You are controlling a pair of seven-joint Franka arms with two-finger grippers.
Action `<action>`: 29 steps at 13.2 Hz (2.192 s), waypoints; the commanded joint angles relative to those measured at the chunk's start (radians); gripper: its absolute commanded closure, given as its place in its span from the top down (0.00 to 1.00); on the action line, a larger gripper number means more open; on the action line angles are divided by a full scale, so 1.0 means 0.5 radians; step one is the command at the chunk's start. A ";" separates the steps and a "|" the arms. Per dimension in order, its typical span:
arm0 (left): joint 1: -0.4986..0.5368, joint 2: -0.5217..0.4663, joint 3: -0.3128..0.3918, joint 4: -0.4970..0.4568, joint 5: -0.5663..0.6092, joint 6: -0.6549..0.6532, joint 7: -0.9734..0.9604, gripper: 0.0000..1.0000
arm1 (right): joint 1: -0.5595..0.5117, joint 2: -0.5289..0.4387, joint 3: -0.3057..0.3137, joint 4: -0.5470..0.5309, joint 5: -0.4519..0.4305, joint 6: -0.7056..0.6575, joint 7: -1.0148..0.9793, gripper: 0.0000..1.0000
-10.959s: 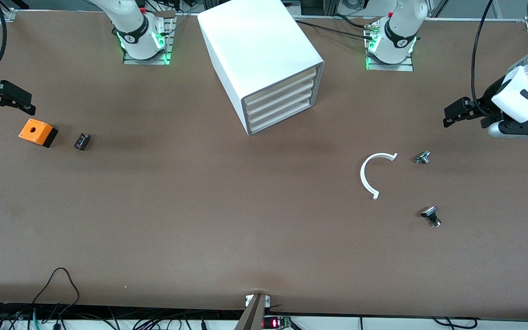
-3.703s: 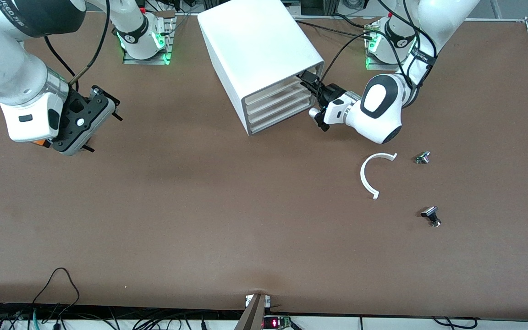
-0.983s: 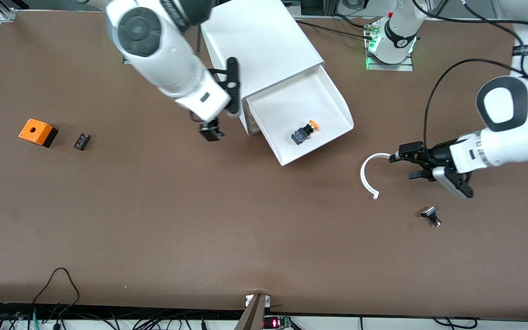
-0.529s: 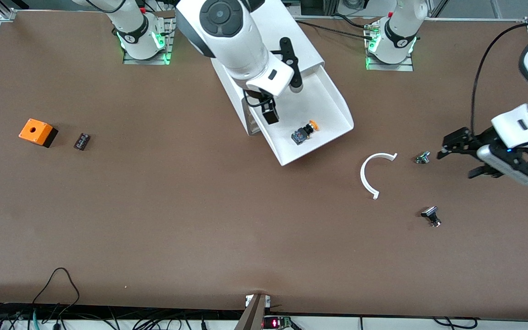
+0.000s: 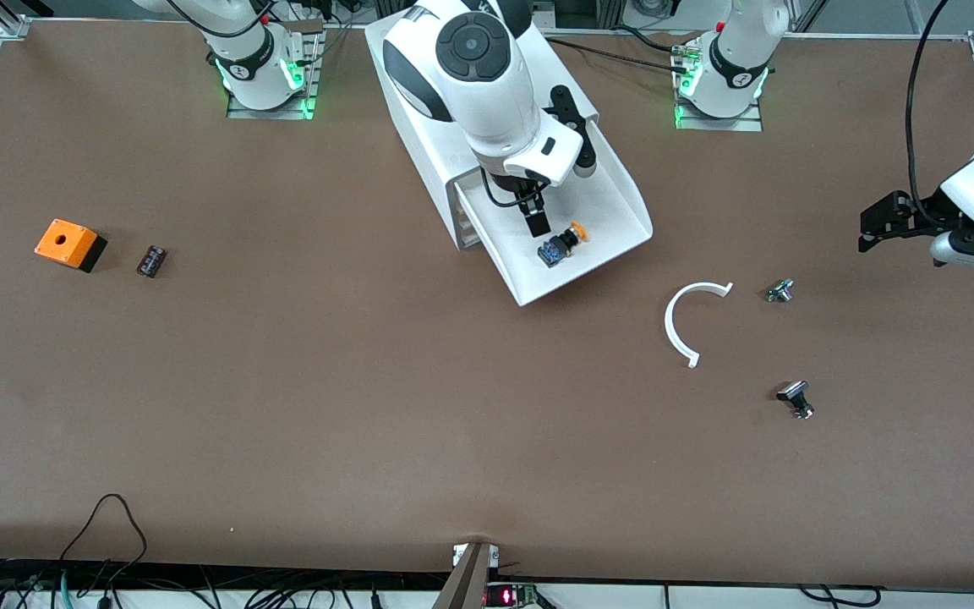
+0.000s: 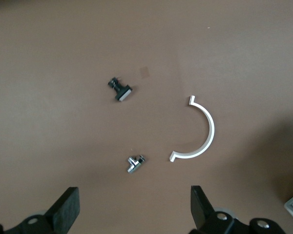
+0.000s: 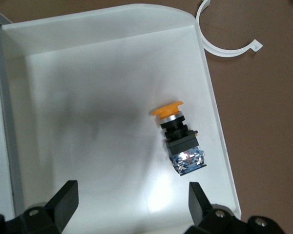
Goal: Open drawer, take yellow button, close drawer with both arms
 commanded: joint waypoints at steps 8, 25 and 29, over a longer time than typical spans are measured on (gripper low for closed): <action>-0.031 0.029 -0.004 0.057 0.025 -0.103 -0.214 1.00 | 0.043 0.192 -0.023 0.075 -0.145 0.307 -0.077 1.00; -0.025 0.063 -0.001 0.109 0.025 -0.109 -0.217 1.00 | 0.101 0.281 -0.059 0.063 -0.145 0.457 -0.074 0.99; -0.025 0.063 -0.001 0.109 0.025 -0.121 -0.217 1.00 | 0.107 0.312 -0.063 0.063 -0.142 0.506 -0.065 0.98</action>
